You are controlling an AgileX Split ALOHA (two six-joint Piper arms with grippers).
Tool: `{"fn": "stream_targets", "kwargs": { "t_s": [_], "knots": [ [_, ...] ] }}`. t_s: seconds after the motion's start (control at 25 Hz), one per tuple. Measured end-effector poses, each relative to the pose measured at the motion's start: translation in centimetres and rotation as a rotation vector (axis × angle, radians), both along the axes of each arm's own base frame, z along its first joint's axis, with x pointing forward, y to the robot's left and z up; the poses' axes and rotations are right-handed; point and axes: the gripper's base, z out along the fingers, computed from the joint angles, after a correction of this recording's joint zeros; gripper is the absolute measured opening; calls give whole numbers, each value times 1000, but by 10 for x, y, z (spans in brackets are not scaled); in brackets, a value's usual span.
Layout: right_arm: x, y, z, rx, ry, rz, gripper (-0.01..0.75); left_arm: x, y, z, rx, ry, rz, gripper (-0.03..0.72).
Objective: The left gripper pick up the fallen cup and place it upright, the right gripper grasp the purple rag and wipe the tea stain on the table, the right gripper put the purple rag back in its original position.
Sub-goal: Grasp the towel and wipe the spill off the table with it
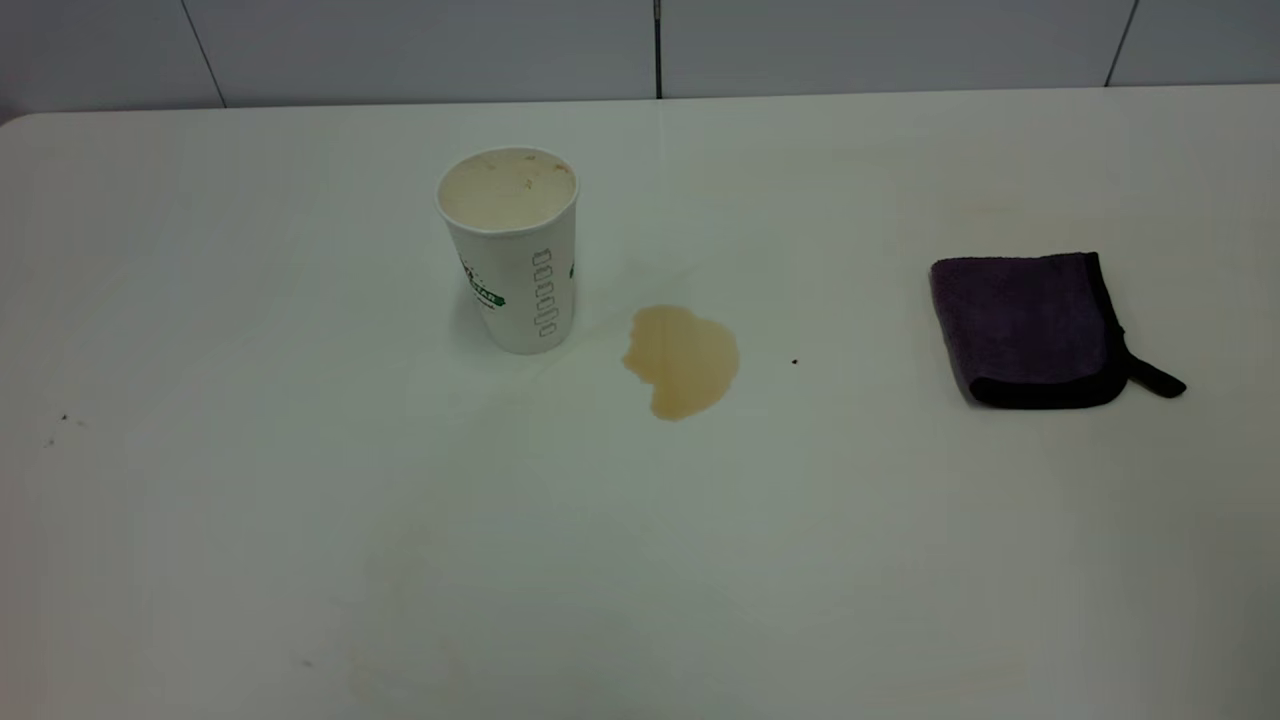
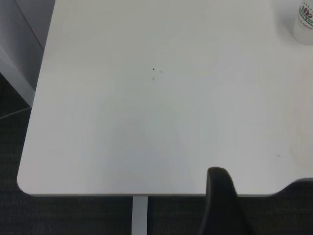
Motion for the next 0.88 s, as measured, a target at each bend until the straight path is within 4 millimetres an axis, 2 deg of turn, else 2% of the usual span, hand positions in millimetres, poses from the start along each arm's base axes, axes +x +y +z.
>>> {"fn": "stream_targets", "kwargs": {
  "t_s": [0.16,0.36,0.68,0.88],
  "knots": [
    [51,3,-2,-22,42,71,555,0,0,0,0,0,0,489],
    [116,7,-25,-1,166,149,570,0,0,0,0,0,0,489],
    [216,10,-83,31,341,199,572,0,0,0,0,0,0,489],
    [273,30,-129,-40,400,238,572,0,0,0,0,0,0,489]
  ]
}}
